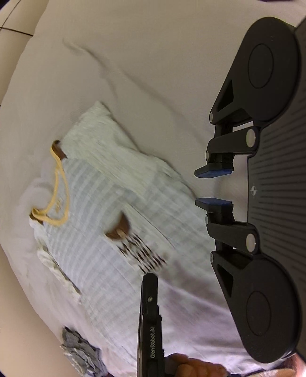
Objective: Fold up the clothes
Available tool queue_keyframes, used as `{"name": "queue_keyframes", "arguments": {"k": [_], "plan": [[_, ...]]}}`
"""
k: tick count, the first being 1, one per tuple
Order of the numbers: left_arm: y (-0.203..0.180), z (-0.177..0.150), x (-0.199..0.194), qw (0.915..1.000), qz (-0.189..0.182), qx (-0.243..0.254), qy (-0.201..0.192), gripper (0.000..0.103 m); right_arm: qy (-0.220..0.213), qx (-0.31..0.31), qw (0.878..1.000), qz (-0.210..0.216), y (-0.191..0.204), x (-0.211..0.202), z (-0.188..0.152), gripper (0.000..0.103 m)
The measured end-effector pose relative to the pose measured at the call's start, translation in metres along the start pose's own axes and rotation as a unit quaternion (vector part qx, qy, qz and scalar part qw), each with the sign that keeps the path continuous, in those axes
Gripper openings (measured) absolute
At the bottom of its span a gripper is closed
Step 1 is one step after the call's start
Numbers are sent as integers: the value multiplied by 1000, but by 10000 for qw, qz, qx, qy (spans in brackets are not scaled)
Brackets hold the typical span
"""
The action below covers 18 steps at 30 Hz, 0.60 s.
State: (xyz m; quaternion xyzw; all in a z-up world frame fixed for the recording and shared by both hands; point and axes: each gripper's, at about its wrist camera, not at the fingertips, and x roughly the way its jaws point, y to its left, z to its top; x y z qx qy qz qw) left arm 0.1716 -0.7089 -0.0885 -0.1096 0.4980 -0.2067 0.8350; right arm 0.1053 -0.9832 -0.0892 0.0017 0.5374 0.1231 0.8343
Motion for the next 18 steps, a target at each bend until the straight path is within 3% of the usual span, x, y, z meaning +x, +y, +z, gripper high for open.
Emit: {"name": "queue_keyframes", "arguments": {"k": [4,12,18], "plan": [[15,-26,-45,9992,230,260,180,32,59,122,9999,31,34,-30,-32,28],[58,-71,-125,9963,571,439,477,64,-59,346,9994,-40,99,-77,-75,44],[75,-102,-186,9918,949,823,235,77,-208,61,9998,-19,147,-107,-94,51]]}}
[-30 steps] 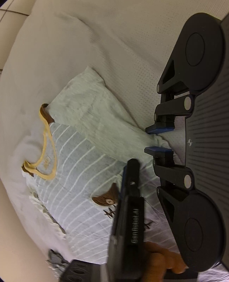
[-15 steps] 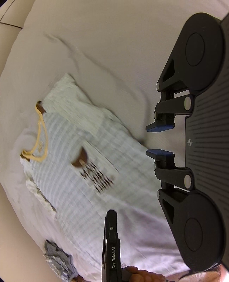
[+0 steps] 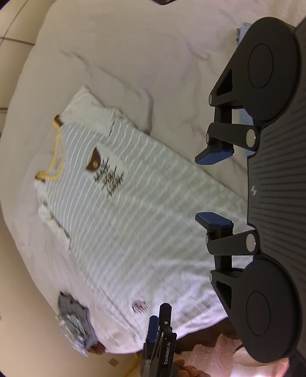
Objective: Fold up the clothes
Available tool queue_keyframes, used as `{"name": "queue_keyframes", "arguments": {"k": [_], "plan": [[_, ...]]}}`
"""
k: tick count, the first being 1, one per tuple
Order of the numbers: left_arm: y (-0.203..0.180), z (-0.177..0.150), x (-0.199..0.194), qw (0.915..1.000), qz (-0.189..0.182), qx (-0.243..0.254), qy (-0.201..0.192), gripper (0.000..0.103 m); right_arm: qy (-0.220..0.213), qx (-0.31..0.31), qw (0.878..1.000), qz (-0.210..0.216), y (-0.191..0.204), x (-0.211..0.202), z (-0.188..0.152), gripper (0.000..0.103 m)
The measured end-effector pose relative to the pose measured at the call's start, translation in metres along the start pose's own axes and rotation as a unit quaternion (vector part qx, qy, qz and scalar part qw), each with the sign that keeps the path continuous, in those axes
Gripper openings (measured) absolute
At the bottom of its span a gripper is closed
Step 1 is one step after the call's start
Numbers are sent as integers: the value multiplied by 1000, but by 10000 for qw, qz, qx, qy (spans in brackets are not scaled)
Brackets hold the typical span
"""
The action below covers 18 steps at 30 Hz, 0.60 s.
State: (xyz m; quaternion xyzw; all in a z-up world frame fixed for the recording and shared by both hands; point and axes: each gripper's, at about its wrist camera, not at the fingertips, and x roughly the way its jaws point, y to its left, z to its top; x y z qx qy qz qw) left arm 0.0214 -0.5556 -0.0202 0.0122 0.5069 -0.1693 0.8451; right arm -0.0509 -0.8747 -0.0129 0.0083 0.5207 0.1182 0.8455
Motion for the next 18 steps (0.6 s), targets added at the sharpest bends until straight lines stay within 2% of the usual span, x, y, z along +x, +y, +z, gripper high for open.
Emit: {"name": "queue_keyframes", "arguments": {"k": [3,6,9,11,15,18], "plan": [[8,-23,-30,9990,304,131,-309,77,-92,-255,9996,20,22,-14,-12,55],[18,-46,-59,9974,536,216,-433,78,-254,-475,9985,-14,44,-27,-28,61],[25,-69,-85,9946,709,636,-414,83,-446,-514,9976,-95,62,-39,-50,62],[29,-83,-100,9890,835,1155,-398,84,-503,-390,9978,-162,75,-45,-67,62],[40,-104,-113,9668,1241,2221,-245,84,-432,-119,9987,-242,99,-55,-103,63],[53,-114,-106,9388,1519,3089,-120,83,-317,-209,9989,-291,124,-60,-121,63]]}}
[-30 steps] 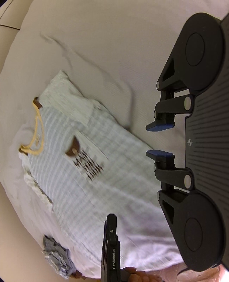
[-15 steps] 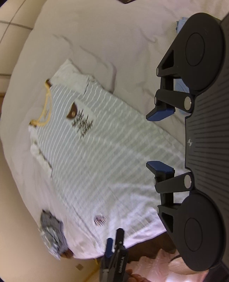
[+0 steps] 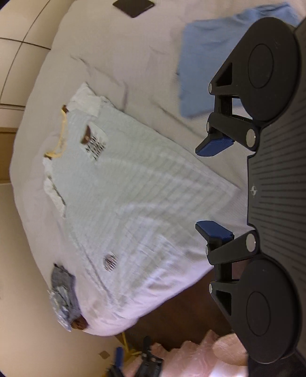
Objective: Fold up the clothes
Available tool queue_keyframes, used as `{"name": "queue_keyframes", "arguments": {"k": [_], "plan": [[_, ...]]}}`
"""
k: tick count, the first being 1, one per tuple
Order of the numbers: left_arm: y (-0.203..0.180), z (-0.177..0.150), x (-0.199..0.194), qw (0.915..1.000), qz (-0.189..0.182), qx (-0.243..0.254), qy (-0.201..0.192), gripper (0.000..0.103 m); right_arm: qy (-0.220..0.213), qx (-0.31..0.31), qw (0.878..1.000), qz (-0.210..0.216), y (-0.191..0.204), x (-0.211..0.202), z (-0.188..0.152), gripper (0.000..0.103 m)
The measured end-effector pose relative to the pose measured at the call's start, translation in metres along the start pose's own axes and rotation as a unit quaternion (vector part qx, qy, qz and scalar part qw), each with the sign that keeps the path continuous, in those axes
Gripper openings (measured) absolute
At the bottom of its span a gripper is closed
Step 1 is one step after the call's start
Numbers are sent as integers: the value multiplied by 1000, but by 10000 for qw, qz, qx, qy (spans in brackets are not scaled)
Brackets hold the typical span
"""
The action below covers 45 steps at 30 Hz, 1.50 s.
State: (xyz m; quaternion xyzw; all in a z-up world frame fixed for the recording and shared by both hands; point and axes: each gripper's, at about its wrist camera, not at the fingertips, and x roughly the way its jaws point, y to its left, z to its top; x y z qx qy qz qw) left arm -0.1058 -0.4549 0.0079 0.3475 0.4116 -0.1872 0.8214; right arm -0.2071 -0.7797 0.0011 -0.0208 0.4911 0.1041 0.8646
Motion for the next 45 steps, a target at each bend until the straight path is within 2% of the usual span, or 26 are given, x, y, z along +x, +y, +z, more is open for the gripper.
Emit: {"name": "queue_keyframes", "arguments": {"k": [2,4,8,11,16,17,19,22,24,26,28,30,32,33,36,38,41,45], "plan": [[3,-6,13,9977,93,669,-41,83,73,-72,9999,-12,16,-3,-9,65],[7,-10,28,9912,159,1305,-167,81,132,-126,9998,-19,32,1,-14,66],[22,-16,69,9692,244,2402,-486,77,177,-148,9996,-152,60,19,-10,65],[28,-25,108,9452,226,3186,-677,77,209,-28,9992,-349,77,44,3,63],[31,-49,157,8955,-56,4338,-992,72,401,157,9972,-612,105,87,26,62],[32,-52,163,8883,-107,4469,-1056,72,429,239,9966,-661,109,93,29,62],[36,-55,173,8799,-207,4609,-1136,71,508,432,9949,-753,115,103,33,62],[45,-53,181,8764,-267,4660,-1184,60,683,400,9930,-879,125,116,34,62],[52,-51,184,8784,-190,4620,-1208,50,726,215,9926,-951,136,121,36,62],[56,-49,186,8782,-10,4624,-1223,43,718,-88,9922,-1018,146,127,37,62],[58,-48,187,8786,3,4623,-1197,37,701,-415,9907,-1092,157,134,37,62],[59,-47,188,8791,-50,4621,-1164,16,627,-865,9874,-1169,171,144,37,62],[58,-44,187,8809,-109,4585,-1168,6,432,-1252,9835,-1231,187,157,34,62],[59,-41,185,8868,-151,4464,-1184,5,329,-1438,9810,-1261,195,163,33,62],[70,-26,175,9172,-389,3782,-1191,4,-7,-1929,9719,-1348,219,183,30,62],[78,-18,168,9287,-466,3462,-1248,4,-324,-2051,9683,-1388,235,197,33,62],[87,-7,163,9367,-547,3210,-1288,4,-646,-2245,9601,-1540,255,223,37,60],[90,0,160,9360,-606,3219,-1290,4,-662,-2512,9450,-1988,253,243,27,51]]}}
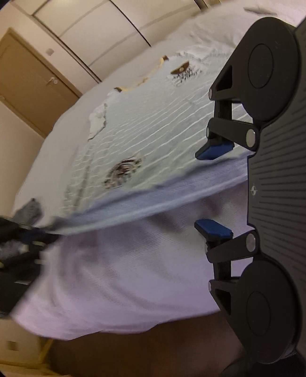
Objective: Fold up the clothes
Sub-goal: 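Grasp the shirt's long edge with both grippers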
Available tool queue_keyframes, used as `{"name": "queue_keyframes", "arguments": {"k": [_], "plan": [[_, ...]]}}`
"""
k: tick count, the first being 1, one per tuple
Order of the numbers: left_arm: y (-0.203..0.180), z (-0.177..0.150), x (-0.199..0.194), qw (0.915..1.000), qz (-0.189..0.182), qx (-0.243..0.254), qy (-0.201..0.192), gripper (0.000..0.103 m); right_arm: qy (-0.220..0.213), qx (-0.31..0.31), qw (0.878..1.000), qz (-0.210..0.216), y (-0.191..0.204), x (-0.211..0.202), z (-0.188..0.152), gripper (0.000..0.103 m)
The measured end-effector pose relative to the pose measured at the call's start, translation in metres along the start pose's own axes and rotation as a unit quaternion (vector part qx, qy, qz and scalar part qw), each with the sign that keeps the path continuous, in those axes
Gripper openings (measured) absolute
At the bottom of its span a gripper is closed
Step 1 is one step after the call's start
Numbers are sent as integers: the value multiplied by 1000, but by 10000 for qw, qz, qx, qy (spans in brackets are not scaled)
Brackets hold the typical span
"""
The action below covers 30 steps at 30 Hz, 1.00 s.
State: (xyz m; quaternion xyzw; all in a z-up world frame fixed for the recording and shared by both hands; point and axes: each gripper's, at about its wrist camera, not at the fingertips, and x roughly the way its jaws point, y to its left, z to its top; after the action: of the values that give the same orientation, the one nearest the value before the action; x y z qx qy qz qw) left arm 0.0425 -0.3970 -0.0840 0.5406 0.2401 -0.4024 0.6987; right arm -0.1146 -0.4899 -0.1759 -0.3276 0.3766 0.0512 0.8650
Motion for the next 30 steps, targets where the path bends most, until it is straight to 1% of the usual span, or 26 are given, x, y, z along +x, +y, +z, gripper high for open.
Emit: {"name": "queue_keyframes", "arguments": {"k": [3,6,8,10,13,14,15,16,17,18,22,24,28,30], "plan": [[0,2,1,10000,-14,79,16,4,149,-159,9984,-523,-12,-1,-27,50],[-3,1,1,9999,-5,100,62,4,490,-145,9943,-936,-36,-7,-65,51],[-5,1,4,9998,-14,138,108,4,808,-86,9907,-1089,-53,-8,-91,51],[-10,0,5,9996,-21,222,145,4,1034,-82,9875,-1188,-66,-9,-114,51],[-16,-1,7,9991,-30,375,214,4,1110,-258,9860,-1219,-75,-11,-134,49],[-17,0,6,9989,-26,411,227,4,1099,-314,9865,-1176,-77,-12,-138,47],[-16,1,5,9988,-10,431,223,4,1072,-367,9874,-1109,-79,-13,-140,38],[-16,2,4,9987,6,451,220,4,1061,-419,9882,-1025,-81,-14,-141,23],[-15,3,3,9987,23,470,216,4,1046,-461,9891,-927,-82,-15,-141,16],[-14,4,1,9986,39,490,213,3,1024,-499,9900,-826,-83,-16,-141,1],[0,7,-15,9986,115,488,151,3,885,-378,9944,-427,-100,-27,-135,0],[4,8,-27,9980,107,610,94,2,827,-350,9955,-287,-112,-38,-130,0],[-5,4,-51,9961,102,872,30,2,800,-567,9952,-18,-125,-68,-122,0],[-9,3,-60,9965,85,827,50,1,806,-634,9947,85,-129,-81,-119,0]]}}
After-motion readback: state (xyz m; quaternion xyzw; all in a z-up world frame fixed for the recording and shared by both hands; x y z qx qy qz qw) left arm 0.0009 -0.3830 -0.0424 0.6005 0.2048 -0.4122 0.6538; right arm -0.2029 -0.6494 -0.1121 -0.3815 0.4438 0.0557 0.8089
